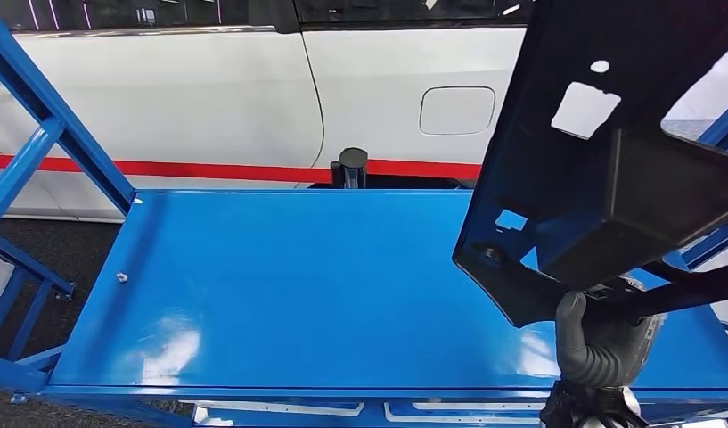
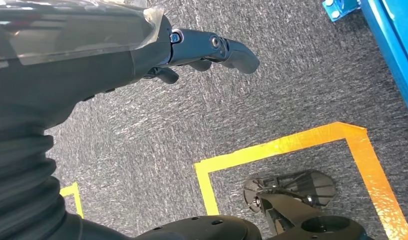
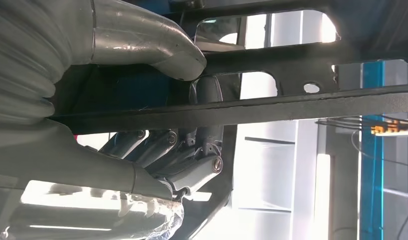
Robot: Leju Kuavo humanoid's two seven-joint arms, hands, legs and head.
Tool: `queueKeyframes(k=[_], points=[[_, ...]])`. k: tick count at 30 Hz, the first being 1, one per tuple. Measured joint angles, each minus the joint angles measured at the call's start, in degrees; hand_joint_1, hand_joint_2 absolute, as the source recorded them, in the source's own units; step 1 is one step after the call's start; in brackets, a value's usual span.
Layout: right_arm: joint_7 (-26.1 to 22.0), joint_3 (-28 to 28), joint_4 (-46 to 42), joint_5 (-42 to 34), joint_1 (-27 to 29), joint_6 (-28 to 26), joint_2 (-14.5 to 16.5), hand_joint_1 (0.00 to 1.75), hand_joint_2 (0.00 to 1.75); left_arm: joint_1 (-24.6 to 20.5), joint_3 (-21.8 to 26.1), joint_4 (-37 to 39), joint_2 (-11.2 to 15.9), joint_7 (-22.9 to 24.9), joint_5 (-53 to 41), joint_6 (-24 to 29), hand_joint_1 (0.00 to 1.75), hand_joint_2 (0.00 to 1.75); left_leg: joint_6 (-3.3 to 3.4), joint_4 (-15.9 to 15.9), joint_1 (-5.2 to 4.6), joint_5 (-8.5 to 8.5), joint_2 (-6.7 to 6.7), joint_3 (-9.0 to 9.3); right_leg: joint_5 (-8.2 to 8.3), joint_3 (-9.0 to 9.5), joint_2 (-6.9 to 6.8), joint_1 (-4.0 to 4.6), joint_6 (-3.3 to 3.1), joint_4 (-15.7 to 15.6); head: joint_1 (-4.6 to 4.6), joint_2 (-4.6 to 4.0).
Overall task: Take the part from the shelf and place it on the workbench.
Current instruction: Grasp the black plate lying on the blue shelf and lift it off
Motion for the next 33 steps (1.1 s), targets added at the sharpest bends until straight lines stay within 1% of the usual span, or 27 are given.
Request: queueKeyframes(k=[1,2,4,5,6,8,9,10,11,12,14,16,17,19,20,21,22,24,25,26,27,28,29,30,31,32,33], points=[[0.02,-0.01,-0.08,-0.01,0.05,-0.03,0.07,1.75,1.75,-0.03,-0.01,-0.04,0.05,-0.01,-0.09,-0.04,0.0,1.75,-0.39,0.17,-0.13,0.04,-0.09,-0.17,0.22,0.65,0.06,0.13,-0.36,-1.38,0.01,0.0],[0.04,-0.04,-0.14,-0.03,0.1,-0.07,0.14,1.75,1.75,-0.04,-0.02,-0.08,0.08,-0.02,-0.15,-0.09,0.0,1.75,-0.74,0.24,-0.25,0.17,-0.16,-0.33,0.21,0.64,0.2,0.32,-0.83,-1.42,-0.04,0.0],[0.26,-0.09,-0.24,-0.19,0.12,-0.16,0.35,1.75,1.75,-0.04,-0.03,-0.13,0.1,-0.03,-0.2,-0.13,0.0,1.75,-1.28,0.5,-0.2,0.07,-0.22,-0.55,0.47,0.21,0.23,-0.03,-1.65,-1.55,-0.14,0.0],[0.43,-0.12,-0.25,-0.34,0.05,-0.22,0.49,1.75,1.75,-0.05,-0.03,-0.16,0.13,-0.03,-0.21,-0.15,0.0,1.75,-1.56,1.22,-0.1,-0.75,-0.2,-0.88,0.69,0.0,0.2,-0.22,-2.21,-1.59,-0.22,0.0],[0.64,-0.15,-0.25,-0.53,-0.04,-0.26,0.63,1.75,1.75,-0.06,-0.03,-0.19,0.15,-0.03,-0.23,-0.16,0.0,1.75,-1.84,2.91,0.01,-2.3,-0.18,-1.57,0.96,-0.27,0.15,-0.39,-2.86,-1.66,-0.31,0.0],[1.01,-0.25,-0.23,-1.03,-0.22,-0.29,0.85,1.75,1.75,-0.08,-0.03,-0.23,0.2,-0.03,-0.27,-0.2,0.0,1.75,-2.38,9.56,0.1,-6.92,-0.13,-4.14,1.5,-1.07,-0.02,-0.2,-4.01,-1.66,-0.47,0.0],[1.21,-0.3,-0.2,-1.42,-0.28,-0.29,0.91,1.75,1.75,-0.06,-0.03,-0.24,0.21,-0.03,-0.28,-0.2,0.0,1.75,-2.57,13.15,0.12,-8.73,-0.14,-5.42,1.79,-1.53,-0.1,-0.07,-4.29,-1.64,-0.48,0.0],[1.46,-0.35,-0.14,-1.91,-0.37,-0.26,0.95,1.75,1.75,-0.03,-0.03,-0.25,0.24,-0.03,-0.28,-0.2,0.0,1.75,-2.7,15.56,0.15,-9.62,-0.14,-6.11,2.09,-1.96,-0.16,0.05,-4.42,-1.62,-0.48,0.0],[1.79,-0.46,-0.03,-2.46,-0.53,-0.2,0.97,1.75,1.75,0.01,-0.03,-0.26,0.25,-0.02,-0.28,-0.21,0.0,1.75,-2.75,15.91,0.18,-9.31,-0.14,-5.79,2.39,-2.34,-0.19,0.12,-4.42,-1.6,-0.48,0.0],[2.1,-0.64,0.13,-3.06,-0.77,-0.12,1.0,1.75,1.75,0.04,-0.03,-0.26,0.25,-0.02,-0.3,-0.23,0.0,1.75,-2.76,14.26,0.23,-8.1,-0.14,-4.5,2.67,-2.65,-0.19,0.13,-4.29,-1.58,-0.47,0.0],[2.66,-1.33,0.59,-4.23,-1.53,0.11,1.08,1.75,1.75,-0.01,-0.04,-0.27,0.22,-0.05,-0.38,-0.37,0.0,1.75,-2.74,6.71,0.44,-5.1,-0.16,0.25,3.21,-3.09,-0.17,0.17,-3.83,-1.51,-0.51,0.0],[2.94,-2.38,1.21,-5.46,-2.38,0.5,1.17,1.75,1.75,-0.12,-0.05,-0.27,0.12,-0.28,-0.49,-0.56,0.0,1.75,-2.3,1.0,0.42,-3.5,-0.47,3.46,3.84,-3.41,-0.2,0.42,-3.07,-1.44,-0.43,0.0],[2.99,-2.89,1.55,-6.02,-2.76,0.72,1.22,1.75,1.75,-0.16,-0.07,-0.27,0.05,-0.4,-0.53,-0.63,0.0,1.75,-1.98,0.01,0.25,-3.33,-0.63,3.83,4.21,-3.52,-0.22,0.52,-2.61,-1.48,-0.37,0.0],[3.0,-3.87,2.29,-6.99,-3.28,1.08,1.32,1.75,1.75,-0.16,-0.08,-0.26,-0.13,-0.63,-0.62,-0.69,0.0,1.75,-1.01,-0.28,-0.02,-2.55,-0.66,3.26,4.83,-3.74,-0.27,0.45,-1.7,-1.58,-0.32,0.0],[3.02,-4.38,2.67,-7.46,-3.43,1.2,1.37,1.75,1.75,-0.17,-0.09,-0.26,-0.21,-0.71,-0.69,-0.69,0.0,1.75,-0.46,-0.45,-0.04,-2.02,-0.54,2.85,4.4,-4.16,-0.27,0.41,-1.52,-1.16,-0.32,0.0],[3.05,-4.94,3.09,-7.93,-3.55,1.34,1.4,1.75,1.75,-0.19,-0.09,-0.26,-0.27,-0.8,-0.75,-0.69,0.0,1.75,0.15,-0.64,0.0,-1.43,-0.38,2.34,3.28,-4.8,-0.27,0.39,-1.62,0.01,-0.21,0.0],[3.13,-5.55,3.54,-8.37,-3.7,1.51,1.42,1.75,1.75,-0.21,-0.1,-0.26,-0.33,-0.88,-0.82,-0.69,0.0,1.75,0.61,-0.77,0.05,-0.84,-0.2,1.68,1.33,-5.74,-0.27,0.41,-1.94,2.31,-0.09,0.0],[3.25,-6.68,4.49,-9.09,-3.91,1.85,1.44,1.75,1.75,-0.28,-0.1,-0.26,-0.33,-1.02,-0.91,-0.68,0.0,1.75,1.06,-0.73,-0.2,0.22,0.0,0.2,-3.14,-7.65,-0.25,0.42,-2.51,9.23,0.14,0.0],[3.28,-7.2,4.95,-9.34,-3.95,1.99,1.44,1.75,1.75,-0.32,-0.11,-0.26,-0.33,-1.05,-0.98,-0.68,0.0,1.75,1.09,-0.7,-0.32,0.76,0.06,-0.56,-4.41,-8.03,-0.25,0.43,-2.44,12.22,0.13,0.0],[3.28,-7.65,5.37,-9.5,-3.95,2.1,1.44,1.75,1.75,-0.4,-0.14,-0.26,-0.33,-1.08,-1.09,-0.68,0.0,1.75,1.09,-0.65,-0.42,1.28,0.1,-1.2,-4.65,-7.66,-0.25,0.46,-2.11,13.68,0.13,0.0],[3.28,-8.1,5.74,-9.58,-3.96,2.23,1.45,1.75,1.75,-0.52,-0.19,-0.26,-0.33,-1.09,-1.24,-0.68,0.0,1.75,1.04,-0.59,-0.47,1.77,0.11,-1.75,-3.85,-6.13,-0.25,0.5,-1.63,12.82,0.14,0.0],[3.28,-8.48,6.05,-9.64,-3.99,2.34,1.46,1.75,1.75,-0.64,-0.25,-0.26,-0.33,-1.09,-1.41,-0.68,0.0,1.75,0.94,-0.52,-0.5,2.21,0.09,-2.21,-2.65,-3.67,-0.25,0.58,-1.22,9.99,0.14,0.0],[3.28,-8.83,6.3,-9.68,-4.08,2.45,1.48,1.75,1.75,-0.76,-0.32,-0.26,-0.33,-1.09,-1.59,-0.68,0.0,1.75,0.79,-0.44,-0.5,2.61,0.07,-2.56,-1.85,-0.7,-0.26,0.69,-1.15,5.75,0.16,0.0],[3.28,-9.13,6.49,-9.71,-4.19,2.57,1.51,1.75,1.75,-0.88,-0.41,-0.26,-0.33,-1.08,-1.76,-0.68,0.0,1.75,0.58,-0.35,-0.57,2.98,0.04,-2.92,-1.5,2.23,-0.25,0.94,-1.32,1.41,0.14,0.0],[3.28,-9.39,6.62,-9.73,-4.3,2.7,1.55,1.75,1.75,-0.96,-0.51,-0.26,-0.32,-1.06,-1.91,-0.68,0.0,1.75,0.32,-0.29,-0.65,3.34,0.05,-3.18,-1.61,4.24,-0.25,1.18,-1.63,-1.81,0.12,0.0],[3.27,-9.65,6.74,-9.72,-4.38,2.85,1.57,1.75,1.75,-1.02,-0.64,-0.26,-0.3,-1.05,-2.04,-0.68,0.0,1.75,0.04,-0.27,-0.71,3.72,0.08,-3.38,-1.96,5.27,-0.24,1.44,-1.97,-3.68,0.1,0.0],[3.27,-9.89,6.84,-9.67,-4.41,2.97,1.6,1.75,1.75,-1.07,-0.76,-0.26,-0.27,-1.04,-2.14,-0.68,0.0,1.75,-0.24,-0.26,-0.77,4.08,0.09,-3.51,-1.99,5.46,-0.23,1.66,-2.21,-4.25,0.08,0.0]])
